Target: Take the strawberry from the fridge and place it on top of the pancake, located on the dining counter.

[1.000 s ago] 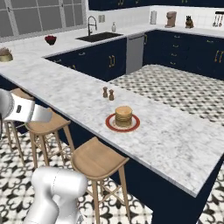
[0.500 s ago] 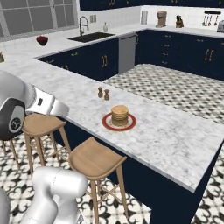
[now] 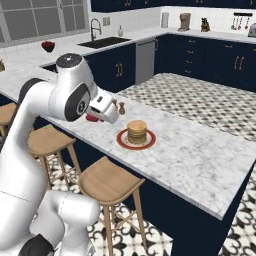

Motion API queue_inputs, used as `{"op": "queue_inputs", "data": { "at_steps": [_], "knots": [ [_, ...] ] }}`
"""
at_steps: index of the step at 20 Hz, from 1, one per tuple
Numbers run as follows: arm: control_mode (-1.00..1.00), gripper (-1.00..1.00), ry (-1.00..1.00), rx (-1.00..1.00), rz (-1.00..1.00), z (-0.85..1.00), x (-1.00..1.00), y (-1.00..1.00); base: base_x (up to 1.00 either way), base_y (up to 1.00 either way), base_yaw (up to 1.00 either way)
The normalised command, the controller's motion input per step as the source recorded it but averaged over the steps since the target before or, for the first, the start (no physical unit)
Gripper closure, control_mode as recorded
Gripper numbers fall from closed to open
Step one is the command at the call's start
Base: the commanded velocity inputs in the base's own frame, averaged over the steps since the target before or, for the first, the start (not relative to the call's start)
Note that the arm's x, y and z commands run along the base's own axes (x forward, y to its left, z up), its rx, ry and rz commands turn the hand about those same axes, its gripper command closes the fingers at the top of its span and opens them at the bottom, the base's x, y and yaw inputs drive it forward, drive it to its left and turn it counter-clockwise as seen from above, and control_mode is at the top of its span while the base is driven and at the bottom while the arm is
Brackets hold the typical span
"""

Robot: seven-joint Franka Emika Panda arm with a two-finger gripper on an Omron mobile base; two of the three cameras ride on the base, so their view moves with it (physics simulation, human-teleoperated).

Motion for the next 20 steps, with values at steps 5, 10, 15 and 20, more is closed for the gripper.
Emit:
{"op": "queue_inputs", "data": {
  "at_steps": [5, 10, 15, 20],
  "knots": [
    [-1.00, 1.00, 0.03, 0.01, 0.00, -0.47, 0.62, -0.30, 0.00, 0.00, 0.00],
    [-1.00, 1.00, 0.18, 0.00, 0.00, -0.34, 0.96, -0.01, 0.00, 0.00, 0.00],
    [-1.00, 1.00, 0.13, 0.00, 0.00, -0.45, 0.72, -0.05, 0.00, 0.00, 0.00],
    [-1.00, 1.00, 0.04, 0.00, 0.00, -0.41, 0.52, -0.18, 0.00, 0.00, 0.00]
  ]
}}
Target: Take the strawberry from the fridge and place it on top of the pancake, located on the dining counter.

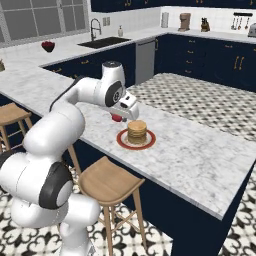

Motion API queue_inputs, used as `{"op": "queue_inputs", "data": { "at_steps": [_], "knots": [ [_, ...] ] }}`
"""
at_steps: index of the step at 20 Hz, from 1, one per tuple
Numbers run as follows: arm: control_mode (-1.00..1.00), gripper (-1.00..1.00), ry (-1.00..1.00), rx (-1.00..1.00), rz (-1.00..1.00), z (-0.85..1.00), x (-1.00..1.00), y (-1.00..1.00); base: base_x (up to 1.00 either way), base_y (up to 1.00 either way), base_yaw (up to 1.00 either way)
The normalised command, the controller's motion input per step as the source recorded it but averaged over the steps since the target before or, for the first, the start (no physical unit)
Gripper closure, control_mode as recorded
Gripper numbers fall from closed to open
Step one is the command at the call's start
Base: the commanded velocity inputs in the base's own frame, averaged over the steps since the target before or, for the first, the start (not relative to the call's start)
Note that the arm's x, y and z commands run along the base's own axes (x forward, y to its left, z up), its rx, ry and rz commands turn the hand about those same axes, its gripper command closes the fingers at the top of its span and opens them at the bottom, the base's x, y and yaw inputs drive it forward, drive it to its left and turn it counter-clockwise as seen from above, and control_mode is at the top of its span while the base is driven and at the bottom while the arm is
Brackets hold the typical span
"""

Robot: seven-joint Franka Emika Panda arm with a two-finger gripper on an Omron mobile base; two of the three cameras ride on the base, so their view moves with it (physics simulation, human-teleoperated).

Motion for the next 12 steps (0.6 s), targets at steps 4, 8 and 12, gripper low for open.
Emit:
{"op": "queue_inputs", "data": {
  "at_steps": [4, 8, 12],
  "knots": [
    [-1.00, 1.00, 0.06, 0.00, -0.01, -0.33, 0.61, -0.13, 0.00, 0.00, 0.00],
    [-1.00, 1.00, 0.06, 0.00, -0.02, -0.22, 0.64, -0.15, 0.00, 0.00, 0.00],
    [-1.00, 1.00, 0.07, 0.00, -0.02, -0.22, 0.68, -0.01, 0.00, 0.00, 0.00]
  ]
}}
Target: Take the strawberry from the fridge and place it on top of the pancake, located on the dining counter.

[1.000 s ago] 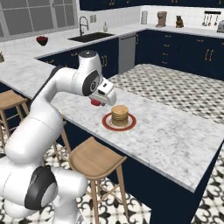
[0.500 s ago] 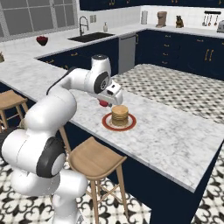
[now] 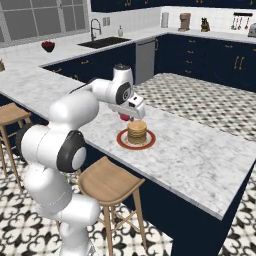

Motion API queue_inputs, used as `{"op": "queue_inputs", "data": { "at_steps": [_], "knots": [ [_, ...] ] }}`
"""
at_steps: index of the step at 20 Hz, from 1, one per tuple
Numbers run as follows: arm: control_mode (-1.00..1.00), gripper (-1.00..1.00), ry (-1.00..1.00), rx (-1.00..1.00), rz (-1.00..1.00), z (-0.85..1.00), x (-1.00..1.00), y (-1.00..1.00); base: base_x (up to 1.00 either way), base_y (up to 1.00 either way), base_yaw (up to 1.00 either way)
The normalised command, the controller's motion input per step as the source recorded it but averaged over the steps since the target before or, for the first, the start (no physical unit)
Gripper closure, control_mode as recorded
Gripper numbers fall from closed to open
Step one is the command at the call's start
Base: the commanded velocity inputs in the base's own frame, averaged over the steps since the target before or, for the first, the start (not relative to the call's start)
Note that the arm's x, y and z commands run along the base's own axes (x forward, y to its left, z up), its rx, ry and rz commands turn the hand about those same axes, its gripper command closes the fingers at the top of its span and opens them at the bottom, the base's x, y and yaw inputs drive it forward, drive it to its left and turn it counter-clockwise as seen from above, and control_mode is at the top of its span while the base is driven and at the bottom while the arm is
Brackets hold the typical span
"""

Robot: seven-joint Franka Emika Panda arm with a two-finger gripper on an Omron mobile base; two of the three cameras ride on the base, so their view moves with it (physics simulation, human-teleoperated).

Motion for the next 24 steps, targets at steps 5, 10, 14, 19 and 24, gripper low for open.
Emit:
{"op": "queue_inputs", "data": {
  "at_steps": [5, 10, 14, 19, 24],
  "knots": [
    [-1.00, 1.00, 0.10, 0.00, -0.02, -0.27, 0.68, 0.00, 0.00, 0.00, 0.00],
    [-1.00, 1.00, 0.09, 0.00, -0.02, -0.24, 0.58, -0.01, 0.00, 0.00, 0.00],
    [-1.00, 1.00, 0.10, 0.00, -0.01, -0.27, 0.48, -0.09, 0.00, 0.00, 0.00],
    [-1.00, 1.00, 0.12, 0.00, 0.00, -0.40, 0.50, -0.08, 0.00, 0.00, 0.00],
    [-1.00, 1.00, 0.09, 0.00, 0.00, -0.33, 0.44, -0.16, 0.00, 0.00, 0.00]
  ]
}}
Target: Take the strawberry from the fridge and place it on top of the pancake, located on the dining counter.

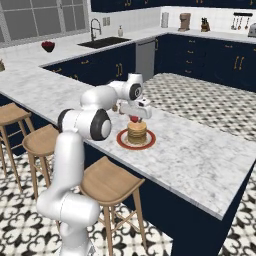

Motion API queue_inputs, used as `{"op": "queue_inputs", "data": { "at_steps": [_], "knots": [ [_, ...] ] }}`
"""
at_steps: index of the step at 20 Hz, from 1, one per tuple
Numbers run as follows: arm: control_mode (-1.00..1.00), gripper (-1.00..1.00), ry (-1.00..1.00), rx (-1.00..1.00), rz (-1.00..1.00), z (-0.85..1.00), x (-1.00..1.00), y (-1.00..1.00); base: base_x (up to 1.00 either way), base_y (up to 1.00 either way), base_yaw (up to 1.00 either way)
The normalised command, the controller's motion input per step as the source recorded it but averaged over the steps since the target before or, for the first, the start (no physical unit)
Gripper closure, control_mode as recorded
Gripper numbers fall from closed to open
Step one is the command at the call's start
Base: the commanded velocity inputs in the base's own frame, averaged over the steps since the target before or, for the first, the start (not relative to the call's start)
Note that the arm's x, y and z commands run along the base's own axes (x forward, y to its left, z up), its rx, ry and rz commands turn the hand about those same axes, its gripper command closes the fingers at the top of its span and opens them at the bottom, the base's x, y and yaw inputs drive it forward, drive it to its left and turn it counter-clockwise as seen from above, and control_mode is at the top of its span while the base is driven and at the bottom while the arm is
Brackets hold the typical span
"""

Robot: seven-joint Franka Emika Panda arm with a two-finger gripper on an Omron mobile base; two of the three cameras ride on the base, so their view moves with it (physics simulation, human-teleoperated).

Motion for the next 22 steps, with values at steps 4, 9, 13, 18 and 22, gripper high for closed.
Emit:
{"op": "queue_inputs", "data": {
  "at_steps": [4, 9, 13, 18, 22],
  "knots": [
    [-1.00, 1.00, 0.01, 0.00, 0.00, -0.11, 0.02, -0.04, 0.00, 0.00, 0.00],
    [-1.00, 1.00, 0.00, 0.00, 0.00, -0.23, 0.01, 0.00, 0.00, 0.00, 0.00],
    [-1.00, 1.00, 0.00, 0.00, 0.00, -0.40, -0.32, 0.01, 0.00, 0.00, 0.00],
    [-1.00, -1.00, 0.00, 0.00, 0.00, -0.41, -0.07, 0.06, 0.00, 0.00, 0.00],
    [-1.00, -1.00, -0.03, 0.00, 0.00, -0.20, -0.15, 0.03, 0.00, 0.00, 0.00]
  ]
}}
